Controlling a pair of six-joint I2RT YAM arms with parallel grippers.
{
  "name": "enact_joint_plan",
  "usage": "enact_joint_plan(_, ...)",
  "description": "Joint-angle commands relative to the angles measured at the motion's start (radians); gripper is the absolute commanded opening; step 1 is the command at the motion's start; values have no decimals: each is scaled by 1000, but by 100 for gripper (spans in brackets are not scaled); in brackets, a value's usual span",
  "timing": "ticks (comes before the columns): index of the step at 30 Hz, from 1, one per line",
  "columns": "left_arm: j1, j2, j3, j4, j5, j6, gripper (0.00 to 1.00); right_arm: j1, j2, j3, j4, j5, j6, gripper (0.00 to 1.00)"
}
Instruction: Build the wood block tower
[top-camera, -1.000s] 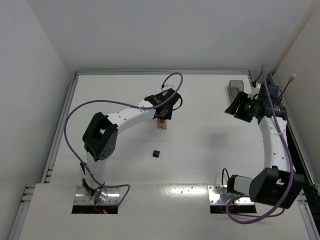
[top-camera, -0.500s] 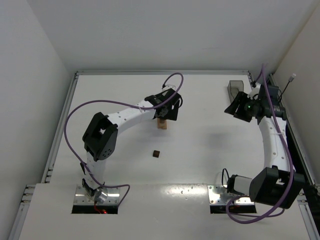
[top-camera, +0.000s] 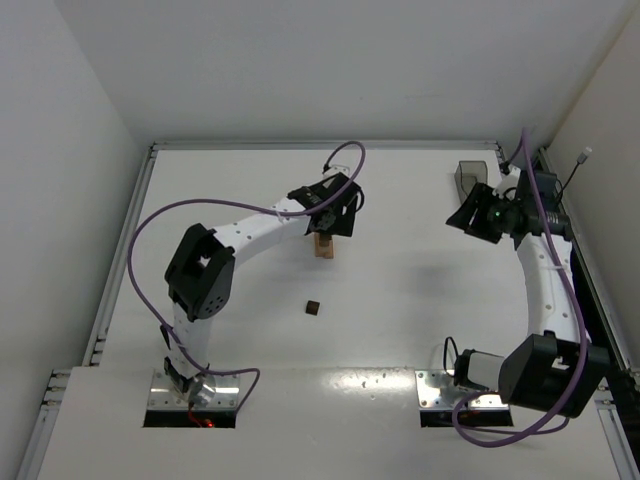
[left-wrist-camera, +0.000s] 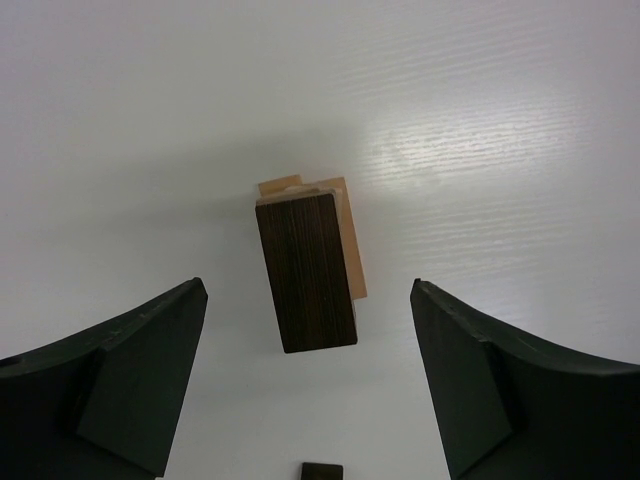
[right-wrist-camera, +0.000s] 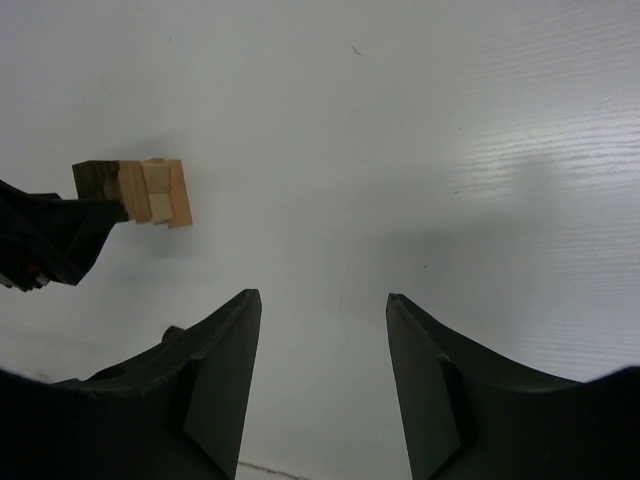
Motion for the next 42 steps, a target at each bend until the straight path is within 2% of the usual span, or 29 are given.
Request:
enact_joint_plan(1, 22, 8, 73, 17, -9, 3, 80, 18, 2, 24, 38, -63, -54, 50)
enact_joint_plan(3, 22, -14, 95, 28, 14, 39, 80, 45, 14, 33, 38, -77, -115, 50)
enact_joint_plan(5, 22, -41, 110, 69, 84, 87, 80, 70, 28, 42, 38, -55, -154, 44)
enact_joint_plan(9, 22, -123, 135, 135, 186, 134, 80, 133, 57, 42, 38, -20, -241, 44)
enact_joint_plan(12, 31, -184, 147, 146, 143, 134, 80, 223, 82, 42, 48, 57, -264, 42)
enact_joint_plan(15, 105, -226, 147, 123, 109, 160, 80, 332, 143, 51, 70, 129, -249, 41)
enact_joint_plan(16, 158, -238, 120, 114, 97, 171, 92, 373, 164, 51, 85, 141, -238, 41)
enact_joint_plan(17, 191, -261, 107, 100, 97, 180, 100, 390, 218, 88, 94, 172, -217, 41)
enact_joint_plan(18, 227, -272, 94, 100, 109, 180, 100, 403, 247, 106, 94, 186, -197, 39)
enact_joint_plan(20, 341, -293, 49, 87, 134, 190, 100, 416, 309, 166, 107, 215, -142, 35)
enact_joint_plan(23, 453, -334, -23, 77, 192, 211, 100, 436, 431, 257, 107, 250, -108, 27)
enact_joint_plan(24, 468, -345, -43, 68, 201, 211, 100, 453, 457, 280, 116, 261, -108, 20)
enact_joint_plan(26, 495, -364, -95, 68, 217, 227, 100, 481, 536, 345, 116, 273, -96, 13)
enact_joint_plan(27, 495, -380, -113, 68, 217, 240, 100, 492, 559, 367, 116, 290, -87, 5)
enact_joint_plan(29, 495, -408, -152, 68, 217, 259, 100, 528, 609, 415, 116, 316, -86, 2)
enact_joint_plan(34, 495, -433, -175, 77, 197, 269, 100, 599, 689, 494, 116, 339, -86, 2)
enact_joint_plan(37, 504, -433, -175, 77, 187, 269, 100, 630, 734, 525, 116, 353, -86, 7)
enact_joint_plan(42, 525, -433, -193, 77, 187, 257, 100, 660, 781, 541, 127, 322, -77, 9)
